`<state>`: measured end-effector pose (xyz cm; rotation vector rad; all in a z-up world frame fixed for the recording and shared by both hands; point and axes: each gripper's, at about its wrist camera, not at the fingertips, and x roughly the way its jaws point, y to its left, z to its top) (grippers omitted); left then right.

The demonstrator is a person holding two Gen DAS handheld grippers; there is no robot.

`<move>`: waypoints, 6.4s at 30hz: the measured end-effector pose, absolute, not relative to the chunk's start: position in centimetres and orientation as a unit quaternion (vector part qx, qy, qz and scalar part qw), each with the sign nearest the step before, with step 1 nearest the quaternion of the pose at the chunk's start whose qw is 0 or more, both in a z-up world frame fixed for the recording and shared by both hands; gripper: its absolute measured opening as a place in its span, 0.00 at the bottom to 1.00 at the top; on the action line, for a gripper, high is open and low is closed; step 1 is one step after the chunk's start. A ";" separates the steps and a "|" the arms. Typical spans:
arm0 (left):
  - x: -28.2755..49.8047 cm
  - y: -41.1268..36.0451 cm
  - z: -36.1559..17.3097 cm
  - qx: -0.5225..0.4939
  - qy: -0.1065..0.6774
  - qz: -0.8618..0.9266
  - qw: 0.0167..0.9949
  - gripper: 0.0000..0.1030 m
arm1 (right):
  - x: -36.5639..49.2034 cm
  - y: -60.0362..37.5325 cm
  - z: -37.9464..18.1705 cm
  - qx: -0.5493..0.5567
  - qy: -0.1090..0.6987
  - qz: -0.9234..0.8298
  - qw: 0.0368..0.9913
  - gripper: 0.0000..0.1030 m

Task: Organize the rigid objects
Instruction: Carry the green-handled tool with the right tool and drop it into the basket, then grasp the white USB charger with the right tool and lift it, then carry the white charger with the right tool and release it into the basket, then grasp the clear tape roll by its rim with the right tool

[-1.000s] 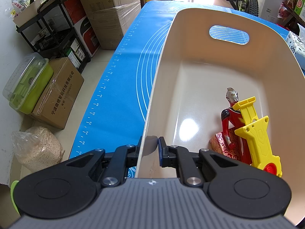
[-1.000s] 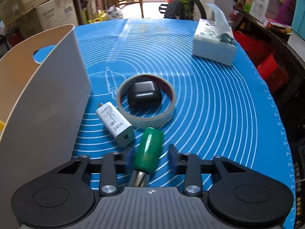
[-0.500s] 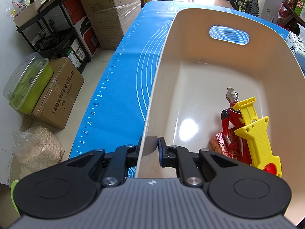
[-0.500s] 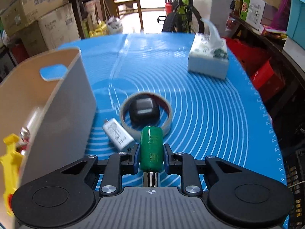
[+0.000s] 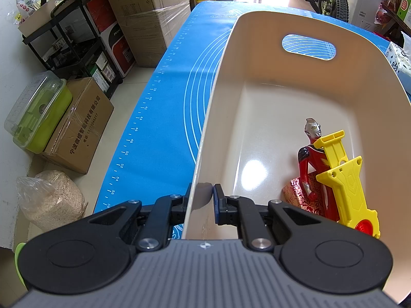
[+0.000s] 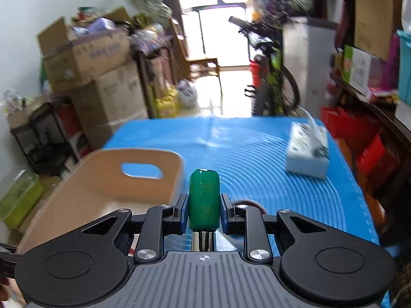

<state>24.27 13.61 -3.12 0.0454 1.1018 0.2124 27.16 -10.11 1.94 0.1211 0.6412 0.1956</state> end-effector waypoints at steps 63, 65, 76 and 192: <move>24.2 13.3 -3.2 0.026 0.522 0.103 0.846 0.15 | 32.0 -12.4 -4.8 0.016 0.398 0.101 0.912 0.62; 24.2 13.3 -3.2 0.026 0.522 0.103 0.846 0.15 | 32.2 -12.4 -5.6 0.012 0.407 0.107 0.907 0.62; 24.2 13.3 -3.1 0.026 0.522 0.103 0.846 0.15 | 32.4 -11.1 -8.1 -0.019 0.431 0.137 0.892 0.48; 24.2 13.6 -2.6 0.035 0.522 0.104 0.846 0.17 | 35.5 -15.3 -10.4 0.042 0.441 -0.006 0.896 0.21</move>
